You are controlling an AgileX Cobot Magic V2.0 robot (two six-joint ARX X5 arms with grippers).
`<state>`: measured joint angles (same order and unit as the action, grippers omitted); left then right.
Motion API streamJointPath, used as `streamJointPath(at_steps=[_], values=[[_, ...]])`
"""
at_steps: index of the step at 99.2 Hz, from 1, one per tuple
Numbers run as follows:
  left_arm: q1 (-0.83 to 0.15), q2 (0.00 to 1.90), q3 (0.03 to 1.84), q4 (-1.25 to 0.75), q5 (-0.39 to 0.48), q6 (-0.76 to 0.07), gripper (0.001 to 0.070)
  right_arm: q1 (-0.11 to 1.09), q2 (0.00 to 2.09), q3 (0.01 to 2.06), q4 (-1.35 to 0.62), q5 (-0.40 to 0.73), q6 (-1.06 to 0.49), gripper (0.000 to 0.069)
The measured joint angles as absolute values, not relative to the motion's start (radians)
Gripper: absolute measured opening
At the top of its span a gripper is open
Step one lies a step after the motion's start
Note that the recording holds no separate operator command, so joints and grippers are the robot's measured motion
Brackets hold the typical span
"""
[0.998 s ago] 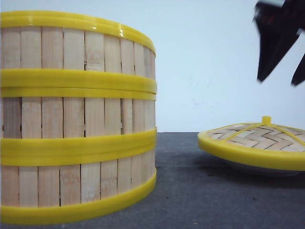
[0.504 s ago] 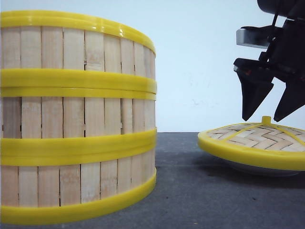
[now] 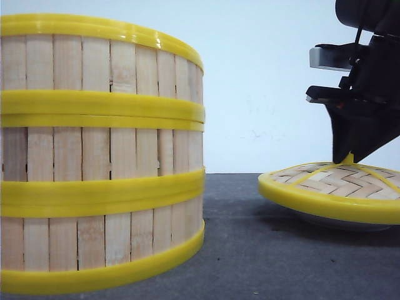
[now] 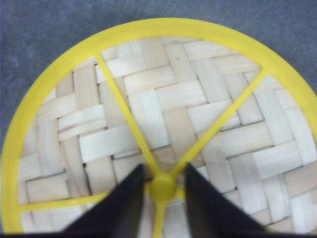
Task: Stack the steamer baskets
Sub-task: 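Grasp the yellow knob of the woven lid with the right gripper, then carry the lid over the stack and lower it onto the top basket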
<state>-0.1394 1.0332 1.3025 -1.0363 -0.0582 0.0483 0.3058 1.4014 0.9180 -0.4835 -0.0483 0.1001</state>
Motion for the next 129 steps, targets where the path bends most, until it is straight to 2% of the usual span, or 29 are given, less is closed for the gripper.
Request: streamJointPath(at_steps=[19,31,64,80,106,129], values=[[-0.139,1.033,1.303,-1.035,-0.058,0.048,0.0297,0.306,1.401,0.925,-0.492,-0.050,0.101,0.0057],[-0.139,1.033,1.303,-1.031,-0.058,0.048,0.0297,0.307,1.402,0.982,-0.588,-0.080,0.100,0.0057],[-0.139,1.033,1.303,-1.028,-0.058,0.048,0.0297,0.381,1.401,1.388,-0.775,-0.166,0.078,0.0057],[-0.139,1.033,1.303,-1.021,-0.058,0.047,0.0297,0.468,1.404,1.543,-0.817,-0.241,0.075,0.0057],[-0.139,1.033,1.303,-1.017,-0.058,0.037,0.0297,0.668,1.525,1.815,-0.949,-0.255,0.047,0.0057],[-0.140,1.033,1.303,-1.017,-0.058,0.037,0.0297,0.812,1.665,1.929,-1.011,-0.237,0.003,0.0057]])
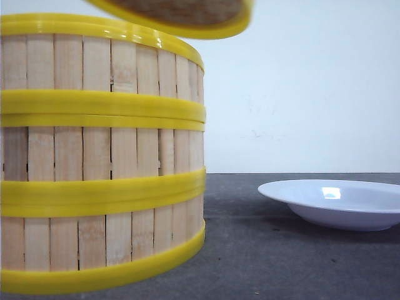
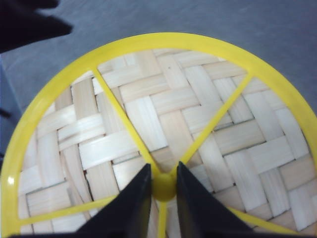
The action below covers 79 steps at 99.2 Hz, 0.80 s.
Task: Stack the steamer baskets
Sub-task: 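Carry the lid over the stack and lower it onto the top basket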
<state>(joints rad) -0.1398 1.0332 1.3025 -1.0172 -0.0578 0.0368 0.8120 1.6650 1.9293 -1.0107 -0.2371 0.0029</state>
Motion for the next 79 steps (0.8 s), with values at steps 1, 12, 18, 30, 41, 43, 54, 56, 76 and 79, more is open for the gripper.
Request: streamJointPath(at_steps=[1,12,18,30,41,43,54,56,76,79], values=[[-0.139,1.033,1.303,-1.018,-0.058,0.037,0.0297,0.816,1.669,1.931,-1.011,-0.234,0.002,0.0057],[-0.139,1.033,1.303,-1.017,-0.058,0.036,0.0297,0.857,1.709,1.942,-1.005,-0.212,-0.010,0.0057],[-0.139,1.033,1.302,-1.017,-0.058,0.036,0.0297,0.871,1.726,1.942,-1.004,-0.209,-0.016,0.0057],[-0.139,1.033,1.303,-1.017,-0.058,0.036,0.0297,0.888,1.751,1.942,-1.002,-0.208,-0.023,0.0057],[-0.139,1.033,1.303,-1.017,-0.058,0.036,0.0297,0.894,1.768,1.943,-0.995,-0.205,-0.027,0.0057],[-0.139,1.033,1.303,-1.017,-0.058,0.036,0.0297,0.895,1.770,1.943,-0.995,-0.205,-0.028,0.0057],[-0.139,1.033,1.303,-1.017,-0.058,0.036,0.0297,0.898,1.790,1.944,-0.994,-0.205,-0.030,0.0057],[-0.139,1.033,1.303,-1.017,-0.058,0.036,0.0297,0.899,1.794,1.944,-0.993,-0.205,-0.030,0.0057],[-0.139,1.033,1.303,-1.015,-0.058,0.036,0.0297,0.904,1.811,1.944,-0.981,-0.205,-0.030,0.0057],[-0.139,1.033,1.303,-1.014,-0.058,0.036,0.0297,0.905,1.813,1.944,-0.980,-0.204,-0.030,0.0057]])
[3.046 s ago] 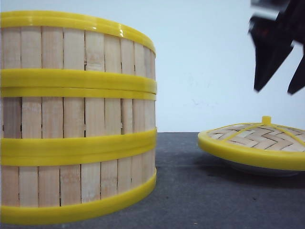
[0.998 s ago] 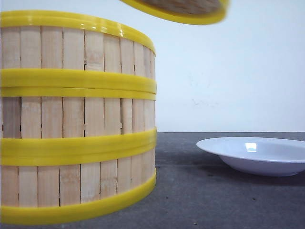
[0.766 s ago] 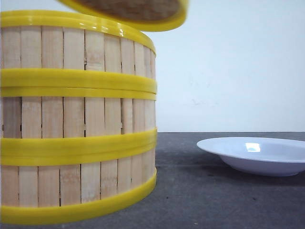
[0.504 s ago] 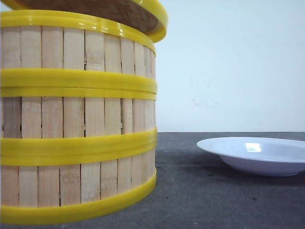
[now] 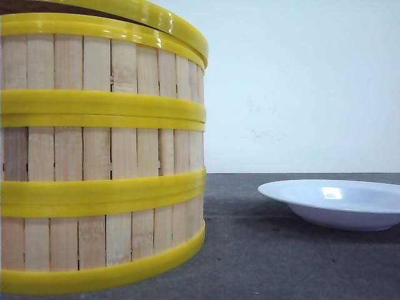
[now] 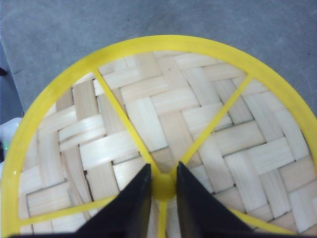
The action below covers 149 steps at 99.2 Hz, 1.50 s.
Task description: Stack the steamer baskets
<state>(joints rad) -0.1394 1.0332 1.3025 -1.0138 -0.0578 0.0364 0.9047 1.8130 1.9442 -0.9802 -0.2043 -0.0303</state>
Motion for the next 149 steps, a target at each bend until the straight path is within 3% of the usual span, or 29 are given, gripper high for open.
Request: streamJointPath(at_steps=[100,106,125,149], values=[[-0.139,1.033,1.303,-1.013,-0.058,0.036,0.0297,0.935,1.845,1.955,-0.994,-0.157,-0.046,0.0061],[-0.139,1.033,1.302,-1.013,-0.058,0.036,0.0297,0.935,1.845,1.955,-0.995,-0.157,-0.046,0.0099],[-0.139,1.033,1.303,-1.013,-0.058,0.036,0.0297,0.937,1.845,1.955,-1.013,-0.154,-0.045,0.0326],[-0.139,1.033,1.303,-1.013,-0.058,0.036,0.0297,0.961,1.839,1.955,-0.997,-0.154,-0.044,0.0366]])
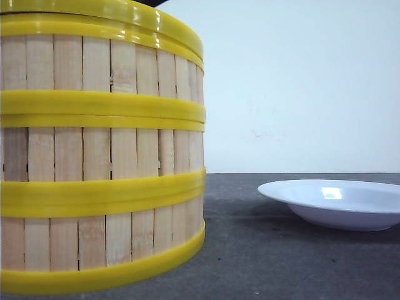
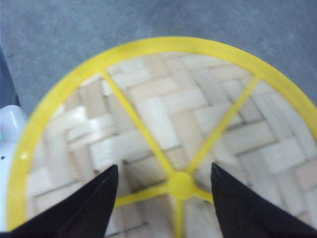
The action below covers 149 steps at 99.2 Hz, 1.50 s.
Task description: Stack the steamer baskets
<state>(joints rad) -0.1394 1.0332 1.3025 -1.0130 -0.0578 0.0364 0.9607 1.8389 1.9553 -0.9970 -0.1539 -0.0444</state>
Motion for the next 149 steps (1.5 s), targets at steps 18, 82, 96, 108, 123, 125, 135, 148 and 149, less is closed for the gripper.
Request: streamJointPath(at_steps=[18,82,96,108,123,125,135,148,149], values=[[-0.139,1.033,1.303,-1.013,-0.058,0.036,0.0297,0.951,1.751,1.955,-0.999,-0.134,-0.045,0.0366],[-0.139,0.898,1.150,-0.944,-0.055,-0.001,0.0297,0.521,1.216,1.453,-0.983,-0.048,-0.017,0.0366],[-0.139,0.854,1.034,-0.910,-0.047,-0.009,0.0297,0.371,1.055,1.253,-0.980,-0.048,0.004,0.0366],[-0.139,0.852,0.972,-0.909,0.002,-0.015,0.0297,0.234,0.926,1.097,-0.981,-0.054,0.007,0.0367],[-0.139,0.852,0.961,-0.901,0.030,-0.016,0.0297,0.076,0.798,0.926,-0.984,-0.110,0.009,0.0458],[-0.140,0.852,0.961,-0.898,0.030,-0.016,0.0297,0.060,0.787,0.908,-0.983,-0.119,0.013,0.0472],[-0.139,0.851,0.961,-0.894,0.030,-0.016,0.0297,0.020,0.756,0.844,-0.982,-0.131,0.024,0.0502],[-0.140,0.851,0.961,-0.894,0.030,-0.016,0.0297,0.019,0.750,0.833,-0.973,-0.131,0.030,0.0509],[-0.140,0.851,0.961,-0.894,0.030,-0.016,0.0297,0.019,0.749,0.833,-0.973,-0.131,0.030,0.0509]])
